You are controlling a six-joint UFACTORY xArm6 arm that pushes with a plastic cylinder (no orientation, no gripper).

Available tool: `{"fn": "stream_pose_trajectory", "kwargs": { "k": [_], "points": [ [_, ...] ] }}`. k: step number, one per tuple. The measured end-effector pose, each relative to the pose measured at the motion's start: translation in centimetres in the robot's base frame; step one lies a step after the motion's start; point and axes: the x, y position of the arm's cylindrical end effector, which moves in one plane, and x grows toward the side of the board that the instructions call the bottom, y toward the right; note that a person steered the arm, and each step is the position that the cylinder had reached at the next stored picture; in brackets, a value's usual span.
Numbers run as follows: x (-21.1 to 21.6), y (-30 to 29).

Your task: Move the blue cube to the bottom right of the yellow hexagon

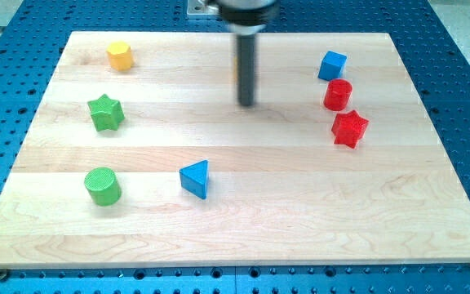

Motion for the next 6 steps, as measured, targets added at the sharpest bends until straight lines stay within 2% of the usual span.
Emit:
{"fn": "stream_pose_trajectory", "kwargs": {
  "k": [1, 2, 3, 4, 6],
  "points": [
    [-6.3, 2.9],
    [-9.8, 6.9],
    [-8.9, 15.3],
    [-6.1, 12.8],
    [1.8, -6.1]
  ]
}}
